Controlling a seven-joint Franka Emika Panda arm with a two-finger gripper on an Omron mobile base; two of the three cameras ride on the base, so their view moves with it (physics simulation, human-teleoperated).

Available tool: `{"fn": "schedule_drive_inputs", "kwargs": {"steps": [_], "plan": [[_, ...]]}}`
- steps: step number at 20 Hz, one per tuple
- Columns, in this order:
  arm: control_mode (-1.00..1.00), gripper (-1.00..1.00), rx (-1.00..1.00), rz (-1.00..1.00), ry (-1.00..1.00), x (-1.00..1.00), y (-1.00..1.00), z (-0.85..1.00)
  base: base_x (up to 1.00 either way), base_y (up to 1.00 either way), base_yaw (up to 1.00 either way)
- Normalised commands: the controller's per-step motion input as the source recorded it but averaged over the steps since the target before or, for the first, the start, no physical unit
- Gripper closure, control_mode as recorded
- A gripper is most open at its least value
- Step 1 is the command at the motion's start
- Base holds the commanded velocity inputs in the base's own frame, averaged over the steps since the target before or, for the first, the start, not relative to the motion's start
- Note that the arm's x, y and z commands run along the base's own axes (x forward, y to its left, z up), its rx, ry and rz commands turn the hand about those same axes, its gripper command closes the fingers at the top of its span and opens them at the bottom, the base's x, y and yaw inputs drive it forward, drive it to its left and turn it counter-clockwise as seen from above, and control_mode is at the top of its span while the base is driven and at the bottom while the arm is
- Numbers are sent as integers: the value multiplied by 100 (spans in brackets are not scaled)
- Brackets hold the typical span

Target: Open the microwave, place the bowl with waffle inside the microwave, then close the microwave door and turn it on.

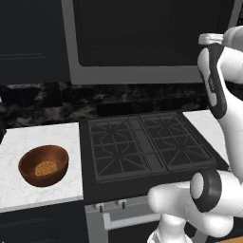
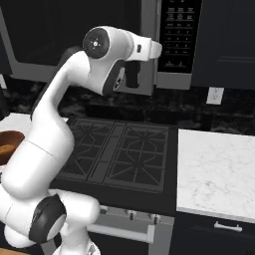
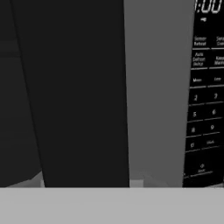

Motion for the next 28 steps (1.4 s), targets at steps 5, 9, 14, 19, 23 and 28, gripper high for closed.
{"fn": "schedule_drive_inputs", "kwargs": {"steps": [5, 9, 14, 19, 23, 28], "plan": [[-100, 100, 0, -44, 0, -80, 0, -15, 0, 0, 0], [-100, 100, 0, -36, 0, -88, 0, -9, 0, 0, 0], [-100, 100, 0, -12, 0, -100, 3, -10, 0, 0, 0], [-100, 100, -1, 3, 0, -100, 18, -23, 0, 0, 0], [-100, 100, -4, 4, 0, -93, 31, -29, 0, 0, 0], [-100, 100, -3, 6, 0, -91, 42, -32, 0, 0, 0]]}}
